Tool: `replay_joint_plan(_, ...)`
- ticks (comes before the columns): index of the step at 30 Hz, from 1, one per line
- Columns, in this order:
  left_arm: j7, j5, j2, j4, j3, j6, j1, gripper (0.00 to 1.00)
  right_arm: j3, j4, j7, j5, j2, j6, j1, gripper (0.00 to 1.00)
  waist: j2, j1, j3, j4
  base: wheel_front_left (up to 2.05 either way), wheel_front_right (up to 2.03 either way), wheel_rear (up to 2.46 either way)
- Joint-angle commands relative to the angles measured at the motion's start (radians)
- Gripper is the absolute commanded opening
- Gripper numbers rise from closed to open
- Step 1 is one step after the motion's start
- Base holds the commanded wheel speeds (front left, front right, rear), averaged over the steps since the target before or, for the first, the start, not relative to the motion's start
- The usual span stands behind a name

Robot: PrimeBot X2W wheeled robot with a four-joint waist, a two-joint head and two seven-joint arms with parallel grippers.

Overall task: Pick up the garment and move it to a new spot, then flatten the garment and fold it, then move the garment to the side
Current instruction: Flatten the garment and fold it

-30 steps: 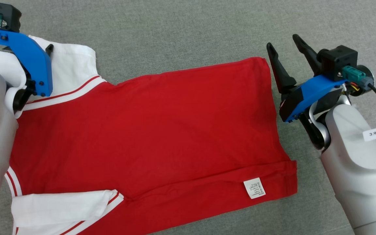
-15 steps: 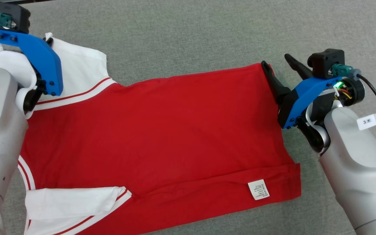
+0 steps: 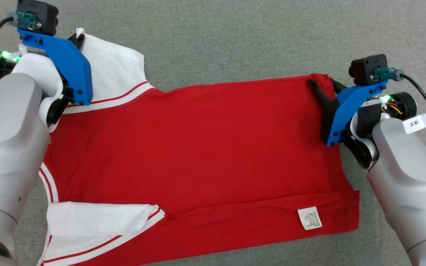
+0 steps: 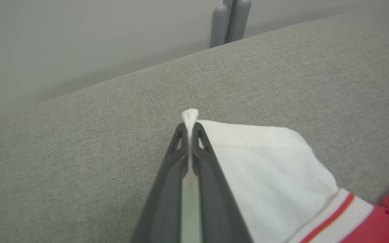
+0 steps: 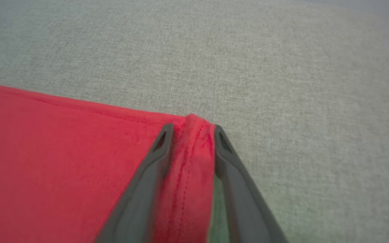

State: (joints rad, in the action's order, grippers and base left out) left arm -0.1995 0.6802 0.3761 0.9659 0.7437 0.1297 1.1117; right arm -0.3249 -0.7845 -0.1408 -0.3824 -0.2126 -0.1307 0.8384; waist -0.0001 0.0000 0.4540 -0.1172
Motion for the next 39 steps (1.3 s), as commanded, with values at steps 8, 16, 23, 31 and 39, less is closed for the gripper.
replay_joint_plan(8, 0.122, 0.032, -0.014, 0.011, 0.031, 0.0, 0.021, 0.0, 0.026, -0.065, 0.104, 0.041, -0.012, 0.0, 0.055, 0.0, 0.0001, 0.0, -0.04, 0.038, 0.0, 0.0, 0.0)
replay_joint_plan(16, 0.223, 0.078, -0.033, -0.026, 0.043, 0.0, -0.054, 0.0, 0.022, -0.122, 0.194, 0.065, -0.002, 0.0, 0.004, 0.0, 0.0001, 0.0, -0.111, 0.07, 0.0, 0.0, 0.0)
replay_joint_plan(23, 0.319, 0.095, -0.02, -0.109, 0.057, -0.007, -0.175, 0.0, 0.019, -0.136, 0.29, 0.049, -0.017, 0.0, -0.069, 0.0, 0.0001, 0.0, -0.155, 0.097, 0.0, 0.0, 0.0)
replay_joint_plan(31, 0.371, 0.111, 0.029, -0.298, 0.053, -0.08, -0.357, 0.0, 0.022, -0.147, 0.364, 0.038, -0.034, 0.0, -0.156, 0.0, 0.0001, 0.0, -0.194, 0.119, 0.0, 0.0, 0.0)
replay_joint_plan(39, 0.359, 0.124, 0.126, -0.601, 0.04, -0.211, -0.55, 0.0, 0.056, -0.133, 0.401, 0.05, -0.053, 0.0, -0.212, 0.0, 0.0001, 0.0, -0.222, 0.136, 0.0, 0.0, 0.0)
